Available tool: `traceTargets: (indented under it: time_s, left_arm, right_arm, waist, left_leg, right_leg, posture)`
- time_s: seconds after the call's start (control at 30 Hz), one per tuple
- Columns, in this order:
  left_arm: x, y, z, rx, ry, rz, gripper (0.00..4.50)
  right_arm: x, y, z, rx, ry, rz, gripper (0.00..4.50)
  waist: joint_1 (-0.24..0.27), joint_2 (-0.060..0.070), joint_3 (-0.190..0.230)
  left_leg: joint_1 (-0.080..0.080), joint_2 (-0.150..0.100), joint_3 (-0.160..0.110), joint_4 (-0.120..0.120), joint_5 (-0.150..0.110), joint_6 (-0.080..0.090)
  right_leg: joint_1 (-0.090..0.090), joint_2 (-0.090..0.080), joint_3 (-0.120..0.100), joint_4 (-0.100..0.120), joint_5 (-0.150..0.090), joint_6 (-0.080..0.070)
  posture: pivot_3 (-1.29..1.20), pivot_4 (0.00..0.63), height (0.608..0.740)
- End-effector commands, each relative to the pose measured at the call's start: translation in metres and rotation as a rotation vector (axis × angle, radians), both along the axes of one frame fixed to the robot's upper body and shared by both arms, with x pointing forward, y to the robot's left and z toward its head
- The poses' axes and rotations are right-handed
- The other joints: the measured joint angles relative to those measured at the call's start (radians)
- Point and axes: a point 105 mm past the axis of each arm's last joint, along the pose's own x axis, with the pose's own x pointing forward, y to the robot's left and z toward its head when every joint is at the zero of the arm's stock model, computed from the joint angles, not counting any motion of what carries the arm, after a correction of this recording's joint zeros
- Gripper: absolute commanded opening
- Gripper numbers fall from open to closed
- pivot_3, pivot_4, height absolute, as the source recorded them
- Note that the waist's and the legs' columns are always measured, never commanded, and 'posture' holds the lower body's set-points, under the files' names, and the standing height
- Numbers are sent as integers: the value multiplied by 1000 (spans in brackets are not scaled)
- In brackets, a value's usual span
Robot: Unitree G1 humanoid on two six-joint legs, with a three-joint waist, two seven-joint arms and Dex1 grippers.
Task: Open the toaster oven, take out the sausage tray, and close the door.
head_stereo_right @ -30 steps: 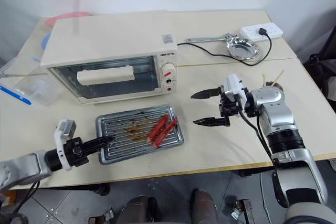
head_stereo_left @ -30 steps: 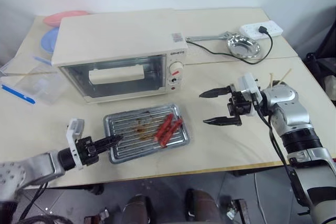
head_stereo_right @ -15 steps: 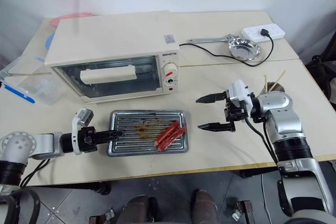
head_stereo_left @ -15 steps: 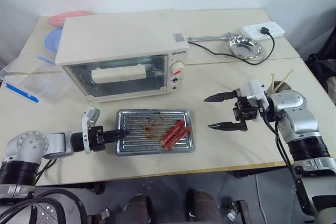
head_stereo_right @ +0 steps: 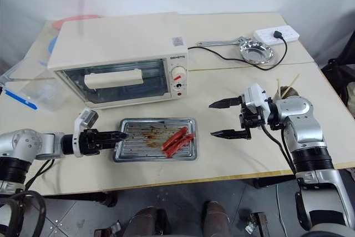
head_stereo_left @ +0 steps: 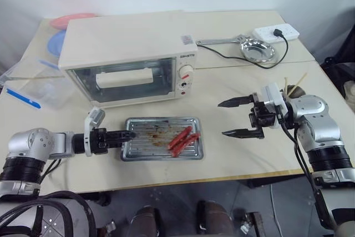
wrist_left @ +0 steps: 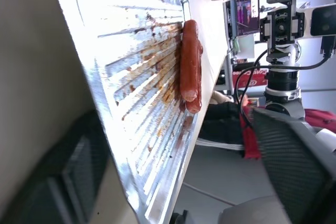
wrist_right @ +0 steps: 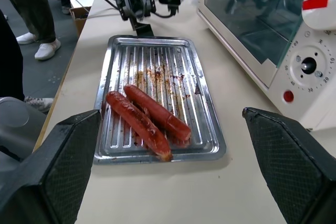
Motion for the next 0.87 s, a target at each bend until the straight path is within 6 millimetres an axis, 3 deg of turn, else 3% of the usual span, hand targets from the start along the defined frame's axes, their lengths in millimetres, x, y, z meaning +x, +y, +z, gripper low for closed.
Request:
traceTargets:
  time_s: [0.03,0.17,0.23,0.3,0.4,0.67,0.87]
  left_arm:
    - [4,38,-5,175,-16,97,4450]
    - [6,54,10,250,-121,94,4450]
    - [6,63,20,317,-269,65,4450]
    - [4,64,36,331,-548,11,4450]
    - [3,76,34,499,-808,29,4450]
    - [-37,85,3,548,-861,-97,4450]
    - [-39,89,5,532,-871,-39,4450]
  right_arm:
    - [-2,-1,9,-8,-35,41,4500]
    - [1,5,7,-8,-29,59,4500]
    - [2,10,4,-5,-28,69,4500]
    - [4,13,0,-11,-21,73,4500]
    - [13,12,-12,-61,-26,25,4500]
    - [23,1,-44,-119,-24,-101,4500]
    - [26,-4,-51,-94,-38,-202,4500]
  waist:
    - [-9,0,0]
    - [-15,0,0]
    - [-15,0,0]
    - [-14,0,0]
    - [-10,0,0]
    - [-9,0,0]
    - [-10,-1,0]
  left_leg:
    - [0,0,0,0,0,0]
    - [0,0,1,-1,0,0]
    - [-1,0,1,-2,0,0]
    - [-2,0,2,-3,0,0]
    - [-6,0,3,-2,-1,0]
    - [-6,0,5,-1,-2,2]
    - [-6,1,6,-1,-2,2]
  right_leg:
    - [0,0,0,0,0,0]
    - [-1,0,0,0,0,0]
    - [-1,0,0,-1,0,0]
    - [-3,0,0,-2,0,0]
    - [-7,-1,1,-2,0,0]
    - [-7,-1,1,-2,0,0]
    - [-8,-1,1,-1,0,0]
  posture:
    - [0,150,740]
    - [0,150,740]
    - [0,150,740]
    - [0,150,740]
    - [0,150,740]
    - [0,150,740]
    - [0,150,740]
